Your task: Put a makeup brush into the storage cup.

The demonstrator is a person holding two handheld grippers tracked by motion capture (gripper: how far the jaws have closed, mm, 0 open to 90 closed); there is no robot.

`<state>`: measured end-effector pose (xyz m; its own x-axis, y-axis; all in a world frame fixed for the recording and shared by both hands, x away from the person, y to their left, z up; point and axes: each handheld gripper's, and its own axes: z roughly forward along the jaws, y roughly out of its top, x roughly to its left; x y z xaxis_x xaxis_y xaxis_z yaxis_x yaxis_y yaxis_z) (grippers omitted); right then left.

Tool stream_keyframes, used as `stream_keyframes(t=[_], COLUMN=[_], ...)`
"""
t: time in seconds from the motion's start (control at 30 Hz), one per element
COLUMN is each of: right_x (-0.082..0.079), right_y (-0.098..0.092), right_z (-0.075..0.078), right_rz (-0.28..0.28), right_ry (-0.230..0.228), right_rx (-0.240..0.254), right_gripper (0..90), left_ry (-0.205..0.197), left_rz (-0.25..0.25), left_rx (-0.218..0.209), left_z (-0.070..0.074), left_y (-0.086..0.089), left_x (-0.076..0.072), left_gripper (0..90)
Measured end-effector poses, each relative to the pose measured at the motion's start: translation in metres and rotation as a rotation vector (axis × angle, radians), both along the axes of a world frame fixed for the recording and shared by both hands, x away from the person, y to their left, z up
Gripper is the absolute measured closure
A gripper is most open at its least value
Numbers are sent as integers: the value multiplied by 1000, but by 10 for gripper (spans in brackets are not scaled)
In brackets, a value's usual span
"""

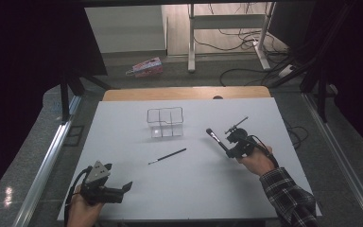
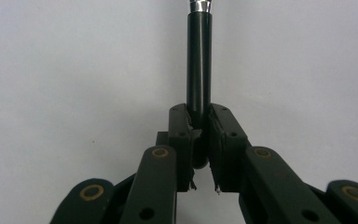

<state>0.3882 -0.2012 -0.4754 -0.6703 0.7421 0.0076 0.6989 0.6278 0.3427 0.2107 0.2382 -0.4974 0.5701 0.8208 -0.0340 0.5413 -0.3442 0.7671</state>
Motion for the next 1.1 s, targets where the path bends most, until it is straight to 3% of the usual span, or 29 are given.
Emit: stream_keyframes(t=[0.2, 0.47, 0.73, 0.9, 1.1], right_x=[-8, -19, -28, -34, -42], right_y=[-4, -10, -21, -27, -31], right_z=[4, 3, 1, 3, 6], right_rz=[24, 48, 46, 46, 47], right_ry=[-42, -89, -131, -160, -207], right_rx=[35, 67, 99, 127, 155], right_gripper=[797, 797, 796, 796, 796], left_ry=[35, 24, 16, -6, -4], left_rz=[-11, -16, -27, -32, -36], left_rx=[-27, -42, -13, -39, -75], left_z=[-2, -1, -2, -1, 2], left_y=[1, 2, 1, 2, 1], left_x=[2, 1, 2, 1, 0], left_gripper=[17, 16, 6, 5, 4])
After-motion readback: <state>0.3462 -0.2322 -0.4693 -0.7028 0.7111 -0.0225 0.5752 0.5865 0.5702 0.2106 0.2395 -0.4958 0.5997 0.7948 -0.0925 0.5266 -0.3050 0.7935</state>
